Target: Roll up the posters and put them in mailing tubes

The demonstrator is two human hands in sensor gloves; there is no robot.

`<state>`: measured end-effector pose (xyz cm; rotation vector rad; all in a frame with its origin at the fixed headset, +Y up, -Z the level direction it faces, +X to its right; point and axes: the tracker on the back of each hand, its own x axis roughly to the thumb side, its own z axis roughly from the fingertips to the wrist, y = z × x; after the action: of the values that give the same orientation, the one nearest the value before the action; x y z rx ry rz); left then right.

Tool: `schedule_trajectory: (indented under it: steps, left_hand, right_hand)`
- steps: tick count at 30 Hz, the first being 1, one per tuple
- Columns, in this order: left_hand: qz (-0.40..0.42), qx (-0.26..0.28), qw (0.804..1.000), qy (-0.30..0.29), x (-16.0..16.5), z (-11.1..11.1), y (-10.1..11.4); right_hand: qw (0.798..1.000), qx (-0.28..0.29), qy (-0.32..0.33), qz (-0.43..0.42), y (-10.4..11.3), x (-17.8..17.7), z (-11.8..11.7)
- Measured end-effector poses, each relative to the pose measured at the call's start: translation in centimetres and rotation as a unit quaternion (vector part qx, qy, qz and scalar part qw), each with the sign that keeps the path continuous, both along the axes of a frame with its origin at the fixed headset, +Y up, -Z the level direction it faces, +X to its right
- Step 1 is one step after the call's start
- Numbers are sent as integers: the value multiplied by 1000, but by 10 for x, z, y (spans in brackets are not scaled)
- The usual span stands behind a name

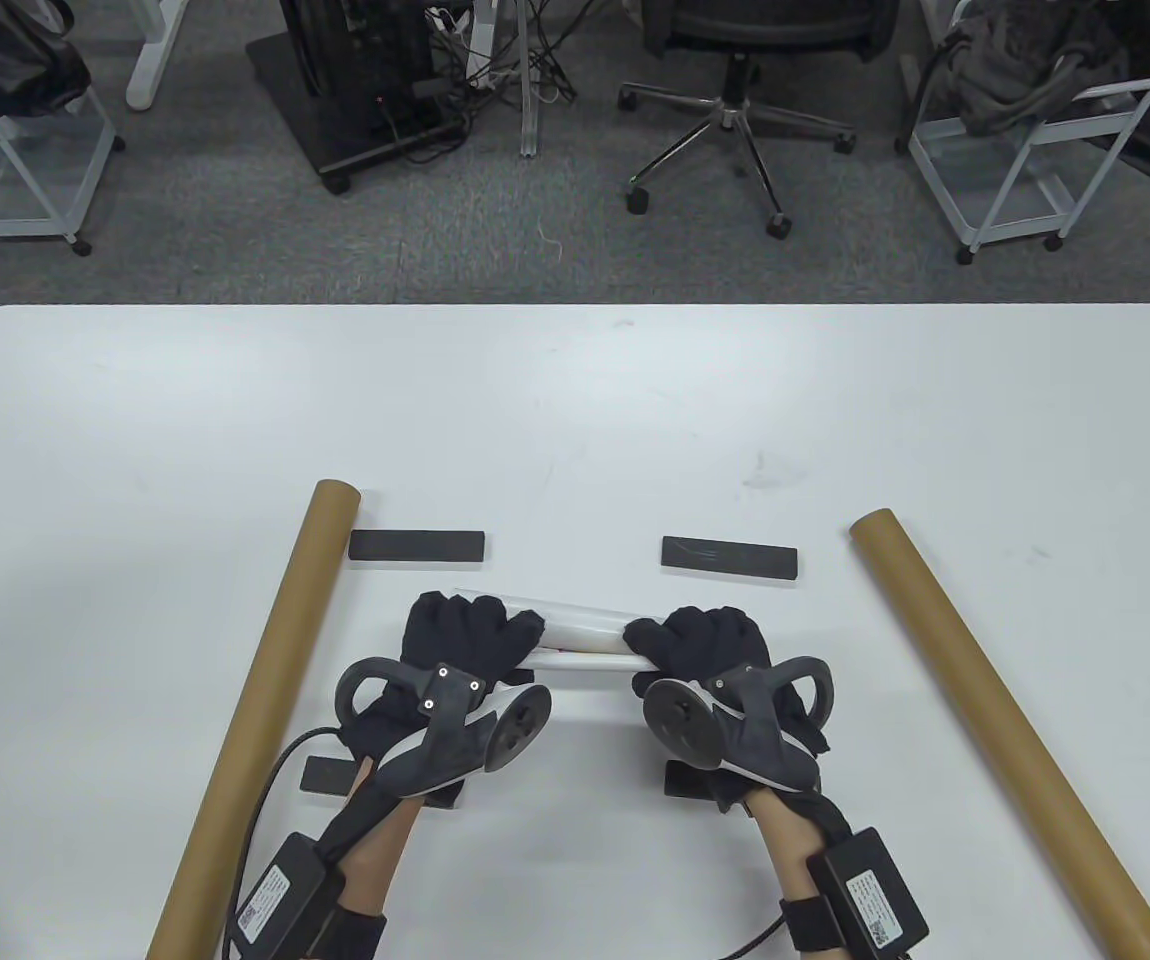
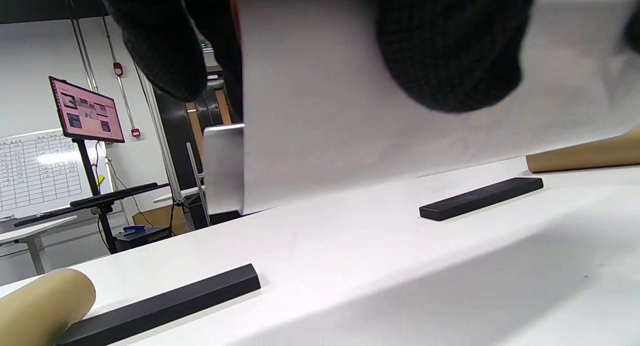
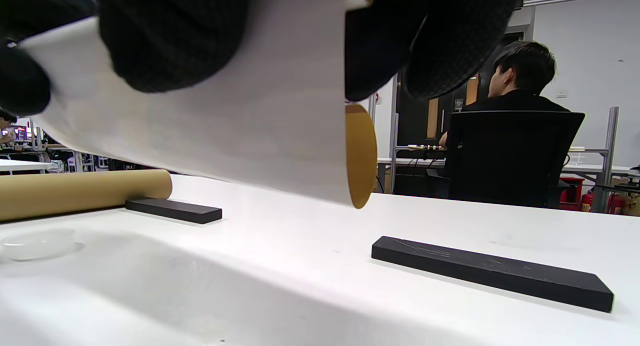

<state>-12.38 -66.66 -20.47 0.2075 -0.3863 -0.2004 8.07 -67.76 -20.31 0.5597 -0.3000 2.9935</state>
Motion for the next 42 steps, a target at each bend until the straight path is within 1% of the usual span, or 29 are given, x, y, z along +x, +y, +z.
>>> schedule_trajectory:
  steps: [7, 11, 16, 17, 20, 24, 29, 36, 37, 39, 42]
  left_hand:
    - [2, 4, 1000, 3, -1, -1, 1]
    - [24, -13, 1000, 7, -3, -3, 1]
    - [15, -15, 1000, 4, 0, -2, 0]
    - [21, -15, 1000, 2, 0, -2, 1]
    - [15, -2, 1000, -1, 1, 0, 2]
    - [28, -9, 1000, -3, 0, 0, 2]
    - [10, -14, 1000, 3, 1, 0, 1]
    - [7, -8, 1000, 2, -1, 1, 2]
    - [7, -9, 1000, 2, -1, 0, 2]
    - [14, -20, 1000, -1, -2, 0, 2]
    - [14, -15, 1000, -1, -2, -1, 2]
  right_hand:
    - [1000, -3, -2, 4, 0, 1, -1]
    - [1000, -8, -4, 9, -1, 0, -2]
    - [999, -31, 3, 6, -1, 1, -1]
    - [1000, -28, 2, 12, -1, 1, -1]
    - [1000, 6, -8, 10, 1, 1, 0]
    - [1000, 16, -4, -2, 2, 2, 1]
    - [1000, -7, -3, 8, 1, 1, 0]
    - [1000, -14, -1, 4, 0, 0, 0]
    - [1000, -8, -5, 5, 0, 0, 0]
    - [1000, -14, -9, 10, 0, 1, -1]
    - [1000, -16, -9, 11, -1, 1, -2]
